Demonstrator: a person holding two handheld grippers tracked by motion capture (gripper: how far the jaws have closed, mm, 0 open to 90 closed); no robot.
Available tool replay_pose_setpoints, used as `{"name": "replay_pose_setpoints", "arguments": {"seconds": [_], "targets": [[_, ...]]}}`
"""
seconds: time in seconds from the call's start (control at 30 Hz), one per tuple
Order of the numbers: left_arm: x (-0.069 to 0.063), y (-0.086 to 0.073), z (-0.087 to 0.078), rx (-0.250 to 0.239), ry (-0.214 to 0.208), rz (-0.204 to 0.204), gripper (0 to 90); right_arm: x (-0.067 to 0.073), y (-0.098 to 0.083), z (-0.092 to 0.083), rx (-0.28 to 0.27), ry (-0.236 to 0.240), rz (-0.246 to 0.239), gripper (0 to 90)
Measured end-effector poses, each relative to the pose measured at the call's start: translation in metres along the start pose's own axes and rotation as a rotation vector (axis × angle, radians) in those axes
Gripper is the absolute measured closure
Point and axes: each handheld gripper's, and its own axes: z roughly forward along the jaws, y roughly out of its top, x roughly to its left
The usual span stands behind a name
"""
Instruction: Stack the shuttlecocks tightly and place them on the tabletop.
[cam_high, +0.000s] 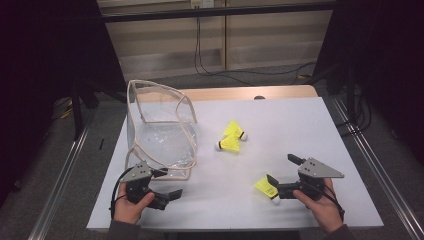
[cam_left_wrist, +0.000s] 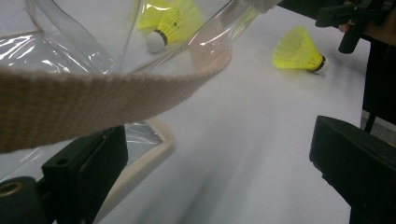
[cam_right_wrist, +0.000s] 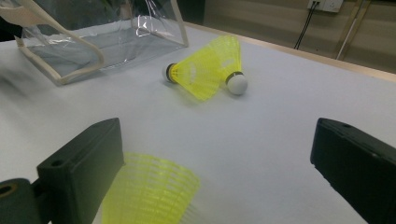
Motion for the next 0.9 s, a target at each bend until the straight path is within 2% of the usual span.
{"name": "replay_pose_setpoints", "arguments": {"seconds": [0.17, 0.2, 0.27, 0.53, 0.57, 0.6, 0.67, 0.7, 0.8, 0.9], "targets": [[0.0, 0.0, 0.0, 0.003, 0.002, 0.004, 4.1, 0.001, 0.002, 0.005, 0.015, 0.017, 0.004, 2.1], [0.0, 0.0, 0.0, 0.003, 0.001, 0.004, 4.1, 0.002, 0.003, 0.007, 0.026, 0.038, 0.005, 2.2], [-0.001, 0.0, 0.001, 0.002, -0.001, -0.001, 4.1, 0.003, 0.003, 0.008, 0.031, 0.043, 0.002, 2.0], [-0.001, 0.0, 0.002, 0.003, -0.003, 0.001, 4.1, 0.01, 0.007, 0.009, 0.051, 0.121, 0.006, 4.4], [-0.001, 0.0, 0.002, 0.005, -0.002, 0.002, 4.1, 0.01, 0.007, 0.009, 0.051, 0.121, 0.006, 6.2], [-0.001, 0.0, 0.002, 0.007, -0.002, 0.005, 4.1, 0.011, 0.007, 0.009, 0.061, 0.139, 0.004, 13.2], [-0.001, 0.0, 0.002, 0.009, -0.003, 0.005, 4.1, 0.011, 0.006, 0.01, 0.072, 0.142, 0.003, 14.9], [-0.001, 0.0, 0.002, 0.01, -0.003, 0.004, 4.1, 0.011, 0.006, 0.01, 0.072, 0.147, -0.003, 18.7], [-0.002, 0.0, 0.002, 0.01, -0.002, 0.004, 4.1, 0.012, 0.004, 0.013, 0.103, 0.188, 0.004, 28.1], [-0.002, 0.0, 0.002, 0.009, -0.005, 0.006, 4.1, 0.014, 0.003, 0.014, 0.118, 0.21, 0.002, 30.4]]}}
